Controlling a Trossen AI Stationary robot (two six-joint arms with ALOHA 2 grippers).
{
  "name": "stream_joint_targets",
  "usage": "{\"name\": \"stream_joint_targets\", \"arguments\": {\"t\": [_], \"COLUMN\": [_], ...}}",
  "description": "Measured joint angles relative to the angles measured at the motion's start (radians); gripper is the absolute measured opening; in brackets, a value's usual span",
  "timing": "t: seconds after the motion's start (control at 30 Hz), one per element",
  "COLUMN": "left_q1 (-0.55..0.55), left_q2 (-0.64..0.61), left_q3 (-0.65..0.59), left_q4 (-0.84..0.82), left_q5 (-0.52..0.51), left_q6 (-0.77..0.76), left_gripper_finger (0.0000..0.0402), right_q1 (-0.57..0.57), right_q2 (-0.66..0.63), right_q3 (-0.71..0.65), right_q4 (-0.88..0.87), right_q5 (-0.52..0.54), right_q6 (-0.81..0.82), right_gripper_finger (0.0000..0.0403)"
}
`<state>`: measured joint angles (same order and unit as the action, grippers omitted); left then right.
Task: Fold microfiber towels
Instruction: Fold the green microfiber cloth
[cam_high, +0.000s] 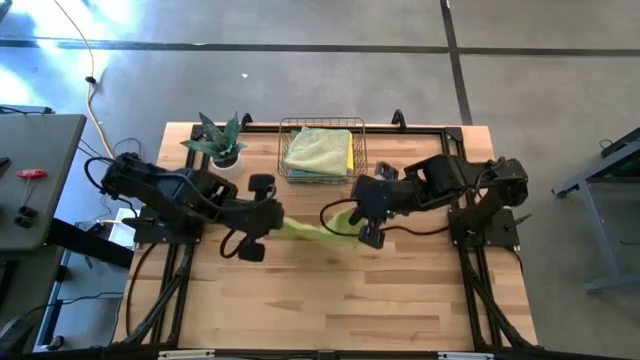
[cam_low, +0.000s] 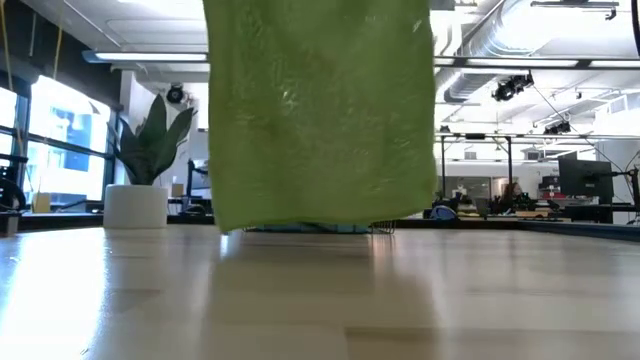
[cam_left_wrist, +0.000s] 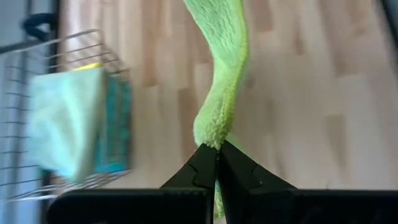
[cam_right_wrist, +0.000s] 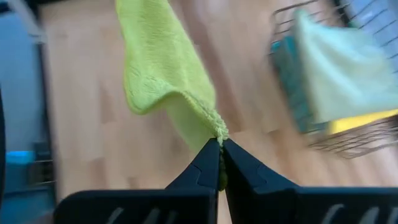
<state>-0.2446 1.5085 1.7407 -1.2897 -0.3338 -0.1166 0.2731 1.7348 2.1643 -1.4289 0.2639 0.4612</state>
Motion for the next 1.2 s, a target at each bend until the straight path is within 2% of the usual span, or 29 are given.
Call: {"name": "stream_joint_targets", "arguments": {"t": [0.23, 0.33, 0.43, 0.53, 0.63, 0.73, 0.83, 0.97, 1.2], "left_q1": [0.052, 0.079, 0.104, 0.123, 0.126, 0.100, 0.042, -0.044, -0.161], "left_q2": [0.000, 0.000, 0.000, 0.011, 0.027, 0.048, 0.072, 0.111, 0.210], "left_q3": [0.000, 0.000, 0.000, 0.000, -0.001, -0.002, -0.041, -0.145, -0.261], "left_q4": [-0.084, -0.100, -0.106, -0.108, -0.126, -0.125, -0.085, 0.018, 0.204], "left_q5": [-0.161, -0.243, -0.257, -0.216, -0.130, -0.018, 0.053, 0.138, 0.299], "left_q6": [0.131, 0.176, 0.199, 0.176, 0.099, 0.005, -0.044, -0.090, -0.180], "left_gripper_finger": [0.0000, 0.0000, 0.0000, 0.0000, 0.0000, 0.0000, 0.0000, 0.0000, 0.0000], "right_q1": [-0.032, -0.058, -0.076, -0.083, -0.076, -0.041, 0.011, 0.080, 0.182], "right_q2": [0.000, 0.000, 0.000, 0.007, 0.010, 0.013, 0.013, 0.014, 0.014], "right_q3": [0.000, 0.000, 0.000, 0.000, -0.028, -0.105, -0.227, -0.395, -0.626], "right_q4": [-0.085, -0.105, -0.107, -0.118, -0.141, -0.136, -0.077, 0.048, 0.399], "right_q5": [0.187, 0.203, 0.200, 0.192, 0.174, 0.101, 0.037, -0.047, -0.305], "right_q6": [-0.147, -0.152, -0.101, -0.040, 0.045, 0.111, 0.150, 0.210, 0.307], "right_gripper_finger": [0.0000, 0.0000, 0.0000, 0.0000, 0.0000, 0.0000, 0.0000, 0.0000, 0.0000]}}
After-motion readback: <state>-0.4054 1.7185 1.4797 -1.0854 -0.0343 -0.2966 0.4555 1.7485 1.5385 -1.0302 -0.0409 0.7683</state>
